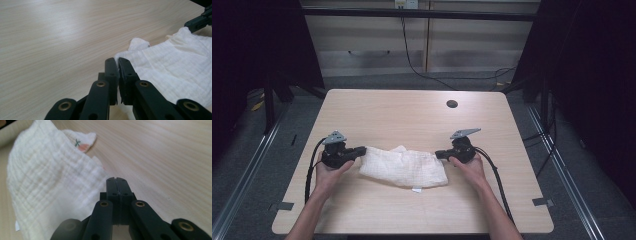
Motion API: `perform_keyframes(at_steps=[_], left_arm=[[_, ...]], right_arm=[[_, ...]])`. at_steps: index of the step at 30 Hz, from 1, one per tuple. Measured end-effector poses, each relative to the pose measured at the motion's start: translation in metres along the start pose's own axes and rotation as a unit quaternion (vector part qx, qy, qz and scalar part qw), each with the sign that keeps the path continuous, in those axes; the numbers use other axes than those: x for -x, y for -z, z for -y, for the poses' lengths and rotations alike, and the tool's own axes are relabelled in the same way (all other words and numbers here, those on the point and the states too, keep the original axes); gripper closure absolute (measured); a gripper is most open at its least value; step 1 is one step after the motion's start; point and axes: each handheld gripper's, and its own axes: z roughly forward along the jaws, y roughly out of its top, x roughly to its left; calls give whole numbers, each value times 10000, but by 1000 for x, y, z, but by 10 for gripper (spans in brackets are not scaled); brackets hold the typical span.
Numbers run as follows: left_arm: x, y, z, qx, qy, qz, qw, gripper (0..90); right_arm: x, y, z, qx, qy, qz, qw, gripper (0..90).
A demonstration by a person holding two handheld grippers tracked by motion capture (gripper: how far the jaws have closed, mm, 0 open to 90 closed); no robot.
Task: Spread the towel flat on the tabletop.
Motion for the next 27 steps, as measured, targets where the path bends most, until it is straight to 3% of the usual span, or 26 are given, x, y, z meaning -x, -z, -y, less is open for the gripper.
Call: perform_keyframes(at_steps=[11, 18, 21, 27], left_arm=[[3, 3, -4, 129, 49, 86, 9999, 863], [6, 12, -9, 389, 118, 235, 9989, 865], [8, 17, -15, 527, 165, 300, 9980, 865], [18, 22, -31, 727, 27, 399, 9966, 866]], right_arm=[[-3, 30, -12, 438, 30, 15, 9990, 900], [-2, 51, -23, 735, -4, 7, 9973, 900], [-2, 57, -27, 829, -6, 32, 9966, 900], [-4, 71, -40, 959, 50, 106, 9953, 900]])
